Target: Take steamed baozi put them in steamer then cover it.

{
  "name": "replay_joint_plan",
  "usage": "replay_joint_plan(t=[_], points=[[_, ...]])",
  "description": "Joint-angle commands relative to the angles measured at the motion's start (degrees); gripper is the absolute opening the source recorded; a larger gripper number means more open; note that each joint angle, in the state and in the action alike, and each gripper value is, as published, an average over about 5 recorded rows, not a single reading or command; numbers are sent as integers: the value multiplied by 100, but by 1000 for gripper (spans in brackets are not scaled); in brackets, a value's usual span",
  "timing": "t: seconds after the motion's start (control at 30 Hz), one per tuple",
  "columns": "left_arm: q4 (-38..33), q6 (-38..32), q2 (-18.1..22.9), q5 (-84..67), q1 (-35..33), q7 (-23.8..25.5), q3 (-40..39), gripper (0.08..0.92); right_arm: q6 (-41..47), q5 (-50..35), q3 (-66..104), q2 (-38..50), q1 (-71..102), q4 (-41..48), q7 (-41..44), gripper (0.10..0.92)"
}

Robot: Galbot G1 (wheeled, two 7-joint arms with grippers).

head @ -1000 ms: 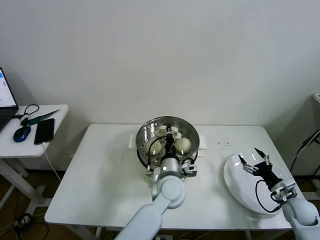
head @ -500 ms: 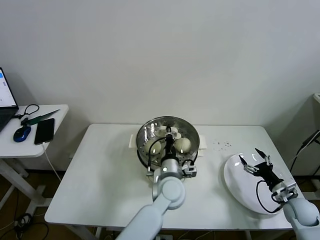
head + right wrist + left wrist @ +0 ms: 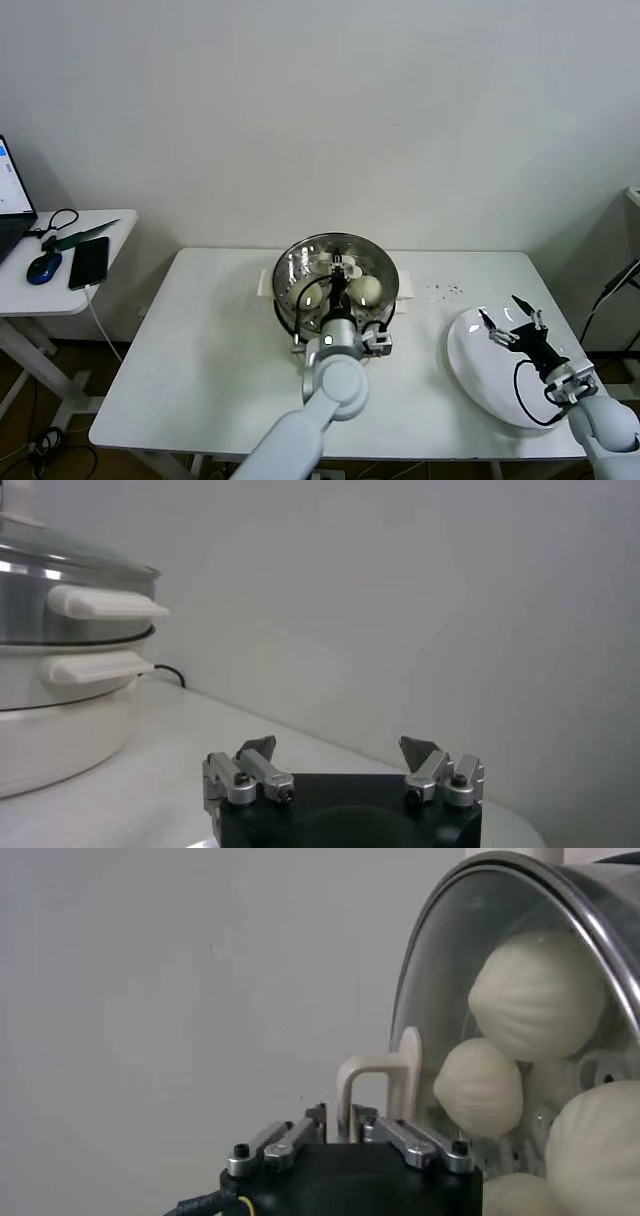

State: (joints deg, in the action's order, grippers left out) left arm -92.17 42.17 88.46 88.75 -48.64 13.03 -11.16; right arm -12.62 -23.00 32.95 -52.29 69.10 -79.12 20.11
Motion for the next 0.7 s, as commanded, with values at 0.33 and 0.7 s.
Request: replay_joint_plan(t=[0.33, 0.7], points=[[-1255, 244, -532, -397, -416, 181, 28, 535, 264, 23, -5, 26, -34, -87, -62, 823], [-2244, -84, -1028, -1455, -979, -394, 427, 808, 532, 33, 31, 34, -8, -248, -104, 823]])
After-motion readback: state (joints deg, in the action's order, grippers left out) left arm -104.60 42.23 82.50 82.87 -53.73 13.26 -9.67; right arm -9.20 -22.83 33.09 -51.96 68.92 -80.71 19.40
